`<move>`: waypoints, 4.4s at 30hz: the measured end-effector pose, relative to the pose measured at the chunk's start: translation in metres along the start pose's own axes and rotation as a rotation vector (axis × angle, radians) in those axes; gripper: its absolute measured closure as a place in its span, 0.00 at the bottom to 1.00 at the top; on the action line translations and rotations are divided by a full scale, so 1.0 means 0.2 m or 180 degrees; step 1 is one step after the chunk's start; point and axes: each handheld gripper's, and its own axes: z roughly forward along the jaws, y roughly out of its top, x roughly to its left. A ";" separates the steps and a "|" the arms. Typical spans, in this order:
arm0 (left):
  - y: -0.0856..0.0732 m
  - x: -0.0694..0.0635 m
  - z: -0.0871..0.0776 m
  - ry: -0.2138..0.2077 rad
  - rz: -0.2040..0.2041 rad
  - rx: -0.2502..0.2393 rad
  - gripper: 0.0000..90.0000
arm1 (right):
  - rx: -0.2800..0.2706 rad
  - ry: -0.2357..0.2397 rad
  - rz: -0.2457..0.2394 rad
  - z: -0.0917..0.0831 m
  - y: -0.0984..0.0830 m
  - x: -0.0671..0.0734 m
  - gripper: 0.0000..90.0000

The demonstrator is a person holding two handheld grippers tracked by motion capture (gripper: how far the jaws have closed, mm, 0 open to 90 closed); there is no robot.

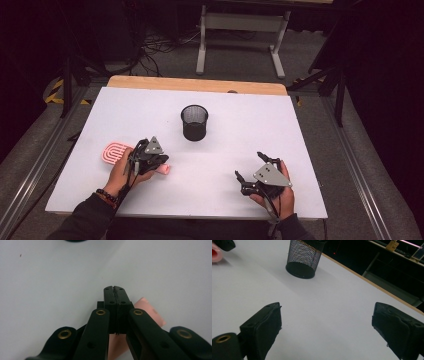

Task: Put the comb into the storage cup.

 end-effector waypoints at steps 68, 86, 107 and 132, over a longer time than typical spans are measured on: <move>-0.35 0.09 -0.34 0.0223 -0.0036 -0.0396 0.94 | 0.0046 0.0049 -0.0033 0.01 0.00 0.00 0.10; -0.41 0.13 -0.38 0.0497 -0.0262 -0.0741 0.25 | 0.0043 0.0063 -0.0022 0.01 0.00 0.00 0.10; -0.33 0.25 -0.21 0.0133 -0.0435 0.0143 0.13 | 0.0110 0.0088 -0.0047 0.03 0.00 0.01 0.11; -0.24 0.26 -0.13 -0.0102 -0.0364 0.0677 0.76 | 0.0126 0.0118 -0.0090 0.04 0.00 0.02 0.11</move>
